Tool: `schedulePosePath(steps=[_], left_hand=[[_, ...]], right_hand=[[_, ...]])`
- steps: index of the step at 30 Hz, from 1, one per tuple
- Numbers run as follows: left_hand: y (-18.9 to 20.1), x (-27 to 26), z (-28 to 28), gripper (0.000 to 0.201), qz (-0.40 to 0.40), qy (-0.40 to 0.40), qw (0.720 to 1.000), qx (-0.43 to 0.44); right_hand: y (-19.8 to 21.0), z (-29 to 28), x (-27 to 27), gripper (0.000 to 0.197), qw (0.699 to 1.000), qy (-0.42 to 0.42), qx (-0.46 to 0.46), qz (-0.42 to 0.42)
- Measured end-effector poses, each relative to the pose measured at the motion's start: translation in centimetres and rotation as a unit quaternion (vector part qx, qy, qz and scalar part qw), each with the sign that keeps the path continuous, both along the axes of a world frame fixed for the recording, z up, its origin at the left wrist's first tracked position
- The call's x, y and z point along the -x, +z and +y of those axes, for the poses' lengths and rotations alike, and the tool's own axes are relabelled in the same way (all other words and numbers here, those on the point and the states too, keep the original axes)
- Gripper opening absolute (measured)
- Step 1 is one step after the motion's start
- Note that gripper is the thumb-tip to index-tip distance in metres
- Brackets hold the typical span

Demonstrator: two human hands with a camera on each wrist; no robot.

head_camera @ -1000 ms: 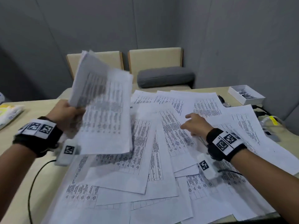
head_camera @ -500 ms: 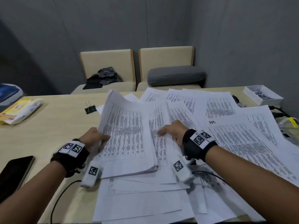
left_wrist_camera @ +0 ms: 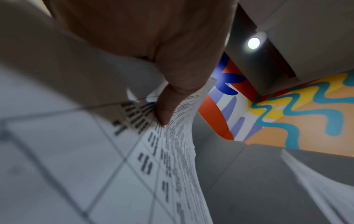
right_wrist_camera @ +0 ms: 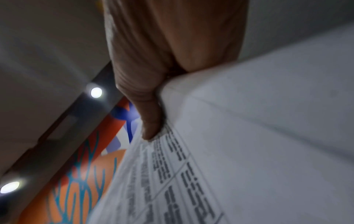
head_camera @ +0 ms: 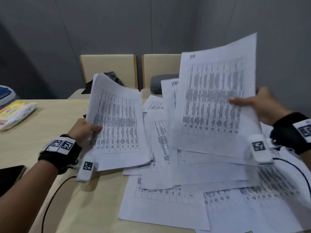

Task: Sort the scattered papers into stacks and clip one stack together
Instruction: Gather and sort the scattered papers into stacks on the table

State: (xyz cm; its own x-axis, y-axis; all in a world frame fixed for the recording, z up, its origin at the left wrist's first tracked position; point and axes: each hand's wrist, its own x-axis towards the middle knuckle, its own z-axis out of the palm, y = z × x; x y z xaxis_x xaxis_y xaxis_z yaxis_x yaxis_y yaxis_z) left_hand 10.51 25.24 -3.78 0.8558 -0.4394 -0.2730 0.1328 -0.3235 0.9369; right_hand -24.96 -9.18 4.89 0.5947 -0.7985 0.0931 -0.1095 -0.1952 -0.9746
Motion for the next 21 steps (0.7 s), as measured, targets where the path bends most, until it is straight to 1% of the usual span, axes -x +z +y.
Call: schedulePosePath(steps=[1,4,6,8,9,10,11,12,13,14,15,17,18,19,20,21], left_hand=[[0.2,0.4,-0.6,0.027,-0.002,-0.005,1.000,0.008],[0.7,2.5,-2.5,0.024,-0.004,-0.042,0.999,0.031],[1.3,4.3,-3.9,0.021,-0.024,-0.072,0.996,0.044],[2.0,6.2,-5.5,0.013,-0.050,-0.106,0.991,0.061],[2.2,7.2,-6.3,0.012,-0.057,-0.118,0.988,0.077],[2.4,8.1,-7.0,0.012,-0.064,-0.123,0.986,0.093],[2.4,9.1,-7.8,0.010,-0.075,-0.121,0.984,0.107],[2.5,10.2,-8.3,0.004,-0.083,-0.119,0.982,0.122],[2.4,11.2,-8.8,0.007,-0.082,-0.114,0.980,0.143],[2.4,12.2,-9.2,0.019,-0.073,-0.111,0.978,0.163],[2.4,13.0,-9.5,0.034,-0.065,-0.115,0.975,0.178],[2.2,14.1,-9.9,0.065,-0.073,-0.145,0.969,0.186],[1.9,14.3,-10.1,0.069,-0.089,-0.157,0.967,0.178],[1.7,14.5,-10.4,0.061,-0.108,-0.154,0.968,0.168],[1.9,14.5,-10.6,0.046,-0.127,-0.139,0.968,0.165],[2.3,14.2,-11.0,0.032,-0.144,-0.119,0.969,0.165]], right_hand=[[0.6,-0.3,0.3,0.080,1.000,-0.002,-0.012,-0.022],[1.1,-0.5,0.1,0.059,0.997,-0.011,-0.033,-0.065],[0.3,-0.3,-0.6,0.053,0.996,-0.007,-0.047,-0.077],[-1.2,0.4,-1.7,0.049,0.994,-0.007,-0.071,-0.077],[-2.0,0.8,-2.3,0.052,0.994,-0.001,-0.084,-0.076],[-2.9,1.2,-3.0,0.059,0.992,0.007,-0.100,-0.071],[-3.7,1.5,-3.6,0.070,0.991,0.014,-0.121,-0.062],[-4.4,1.8,-4.0,0.084,0.988,0.020,-0.145,-0.051],[-5.2,1.9,-4.5,0.094,0.984,0.027,-0.170,-0.045],[-5.8,2.1,-4.8,0.097,0.980,0.033,-0.192,-0.043],[-6.3,2.3,-5.1,0.091,0.976,0.036,-0.209,-0.041],[-6.6,3.0,-5.4,0.067,0.972,0.049,-0.224,-0.042],[-6.6,3.2,-5.5,0.053,0.973,0.055,-0.220,-0.045],[-6.5,3.3,-5.5,0.045,0.974,0.058,-0.211,-0.054],[-6.1,3.6,-5.5,0.049,0.978,0.058,-0.192,-0.065],[-5.5,3.5,-5.7,0.063,0.982,0.051,-0.164,-0.080]])
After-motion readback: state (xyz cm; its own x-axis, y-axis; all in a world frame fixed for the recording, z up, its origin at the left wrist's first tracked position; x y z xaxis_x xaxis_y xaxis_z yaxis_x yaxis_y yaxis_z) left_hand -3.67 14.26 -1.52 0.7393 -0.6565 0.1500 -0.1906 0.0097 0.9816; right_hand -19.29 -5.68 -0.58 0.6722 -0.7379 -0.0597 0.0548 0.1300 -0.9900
